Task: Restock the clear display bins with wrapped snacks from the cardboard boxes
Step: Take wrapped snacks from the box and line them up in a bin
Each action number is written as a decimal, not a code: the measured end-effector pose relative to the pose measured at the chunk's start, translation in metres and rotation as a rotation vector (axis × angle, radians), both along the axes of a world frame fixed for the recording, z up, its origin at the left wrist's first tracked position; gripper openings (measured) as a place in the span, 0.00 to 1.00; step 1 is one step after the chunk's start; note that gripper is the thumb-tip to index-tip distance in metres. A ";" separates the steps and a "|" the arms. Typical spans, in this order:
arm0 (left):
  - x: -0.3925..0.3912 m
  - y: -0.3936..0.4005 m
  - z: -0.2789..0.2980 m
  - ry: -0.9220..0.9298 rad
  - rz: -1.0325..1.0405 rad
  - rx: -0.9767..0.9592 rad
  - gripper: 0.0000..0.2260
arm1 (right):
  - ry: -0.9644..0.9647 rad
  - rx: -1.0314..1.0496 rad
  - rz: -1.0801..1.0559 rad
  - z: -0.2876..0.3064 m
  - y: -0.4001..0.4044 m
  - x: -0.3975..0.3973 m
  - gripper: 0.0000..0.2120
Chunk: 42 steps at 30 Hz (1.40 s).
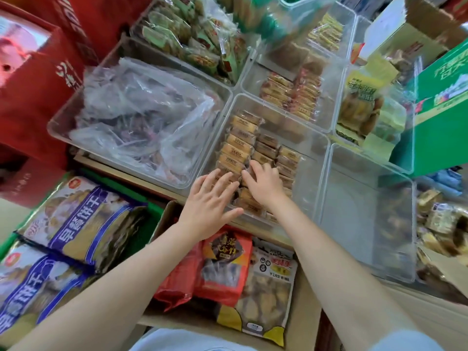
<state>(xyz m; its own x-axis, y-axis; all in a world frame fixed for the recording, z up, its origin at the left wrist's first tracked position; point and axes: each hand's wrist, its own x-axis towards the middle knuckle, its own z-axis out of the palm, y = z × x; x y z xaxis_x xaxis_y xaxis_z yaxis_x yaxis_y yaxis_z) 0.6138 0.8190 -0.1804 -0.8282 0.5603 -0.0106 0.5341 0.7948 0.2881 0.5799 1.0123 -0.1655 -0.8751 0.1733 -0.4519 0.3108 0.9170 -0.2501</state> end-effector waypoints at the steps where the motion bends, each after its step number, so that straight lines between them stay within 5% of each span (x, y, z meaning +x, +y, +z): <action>1: 0.000 0.000 0.000 0.001 -0.002 -0.008 0.33 | 0.010 0.025 0.027 0.000 0.001 0.004 0.28; 7: -0.001 0.000 0.007 -0.040 -0.011 -0.058 0.35 | -0.004 0.124 0.151 0.007 -0.005 0.027 0.31; 13: 0.010 0.013 0.027 -0.191 0.065 -0.058 0.33 | 0.099 -0.155 0.114 0.080 0.028 0.079 0.23; 16: 0.063 0.058 0.050 -0.189 0.004 0.126 0.29 | 0.276 -0.278 0.012 0.140 0.073 0.143 0.14; 21: 0.191 0.171 0.093 -0.611 -0.186 0.491 0.23 | 0.506 -0.240 -0.222 0.202 0.161 0.279 0.09; 25: 0.272 0.240 0.118 -0.779 -0.197 0.611 0.34 | 0.538 -0.177 -0.473 0.203 0.226 0.367 0.15; 33: 0.335 0.300 0.122 -0.879 -0.053 0.710 0.42 | -0.228 -0.099 -0.234 0.090 0.287 0.422 0.08; 42: 0.335 0.305 0.111 -0.898 0.005 0.795 0.41 | -0.914 -0.037 0.193 -0.015 0.281 0.454 0.29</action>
<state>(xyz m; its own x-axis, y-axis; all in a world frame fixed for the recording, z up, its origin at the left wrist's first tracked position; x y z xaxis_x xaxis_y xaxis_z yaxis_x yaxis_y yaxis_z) 0.9491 1.1236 -0.0691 -0.7041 0.6691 -0.2379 -0.1116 0.2266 0.9676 1.0341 1.2934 -0.1803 -0.1893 0.0336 -0.9813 0.2444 0.9696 -0.0139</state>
